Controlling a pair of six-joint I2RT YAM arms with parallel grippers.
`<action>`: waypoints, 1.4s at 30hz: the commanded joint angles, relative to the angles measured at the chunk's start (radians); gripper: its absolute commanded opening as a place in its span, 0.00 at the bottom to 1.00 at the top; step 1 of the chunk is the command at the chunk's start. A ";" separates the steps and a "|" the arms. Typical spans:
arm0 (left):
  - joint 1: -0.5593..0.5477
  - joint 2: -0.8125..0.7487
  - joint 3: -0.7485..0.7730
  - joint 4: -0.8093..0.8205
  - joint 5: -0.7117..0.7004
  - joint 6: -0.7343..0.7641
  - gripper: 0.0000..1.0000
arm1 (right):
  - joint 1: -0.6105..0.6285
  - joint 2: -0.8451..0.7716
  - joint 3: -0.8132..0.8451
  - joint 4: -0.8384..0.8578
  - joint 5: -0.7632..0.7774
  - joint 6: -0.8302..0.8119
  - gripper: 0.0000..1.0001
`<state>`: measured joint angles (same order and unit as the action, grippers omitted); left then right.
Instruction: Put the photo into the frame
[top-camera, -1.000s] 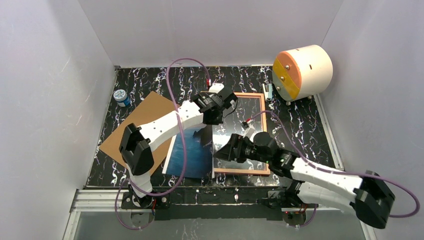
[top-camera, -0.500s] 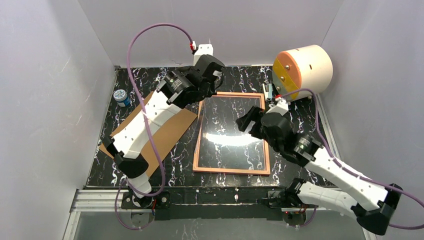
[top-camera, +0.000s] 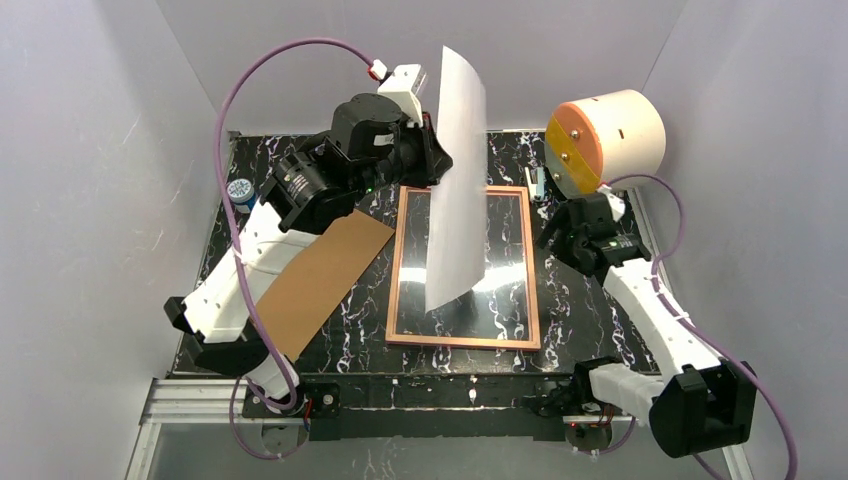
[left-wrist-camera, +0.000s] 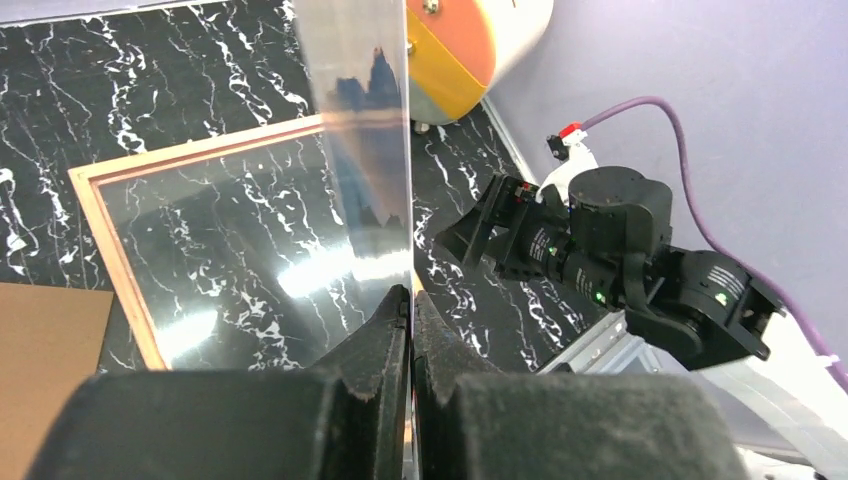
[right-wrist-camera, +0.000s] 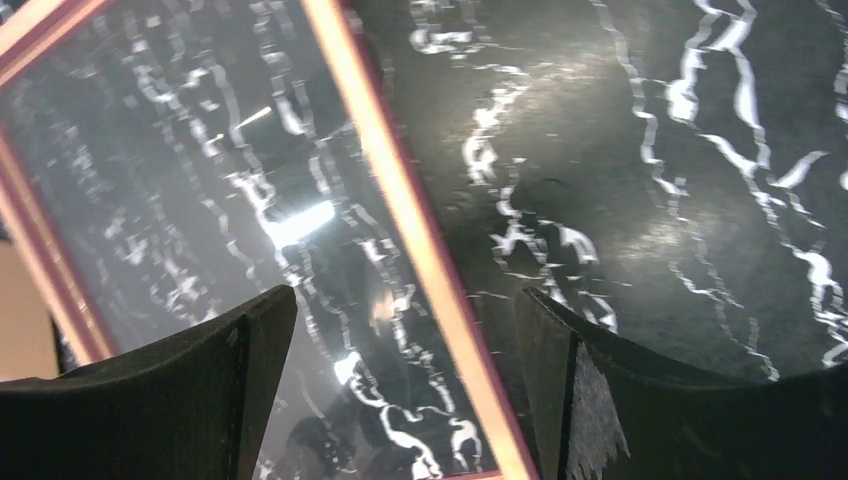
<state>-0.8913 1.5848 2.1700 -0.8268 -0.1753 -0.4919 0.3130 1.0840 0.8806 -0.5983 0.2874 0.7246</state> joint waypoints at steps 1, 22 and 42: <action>0.012 -0.022 -0.060 0.035 -0.002 -0.078 0.00 | -0.148 -0.011 -0.046 -0.006 -0.096 -0.071 0.87; 0.467 0.086 -0.778 0.412 0.615 -0.203 0.00 | -0.236 -0.036 -0.183 0.023 -0.135 -0.050 0.86; 0.463 0.221 -0.912 0.731 0.749 -0.307 0.01 | -0.238 -0.020 -0.255 0.094 -0.199 -0.033 0.82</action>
<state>-0.4267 1.8080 1.2827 -0.1928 0.5034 -0.7605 0.0795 1.0565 0.6472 -0.5491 0.1135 0.6815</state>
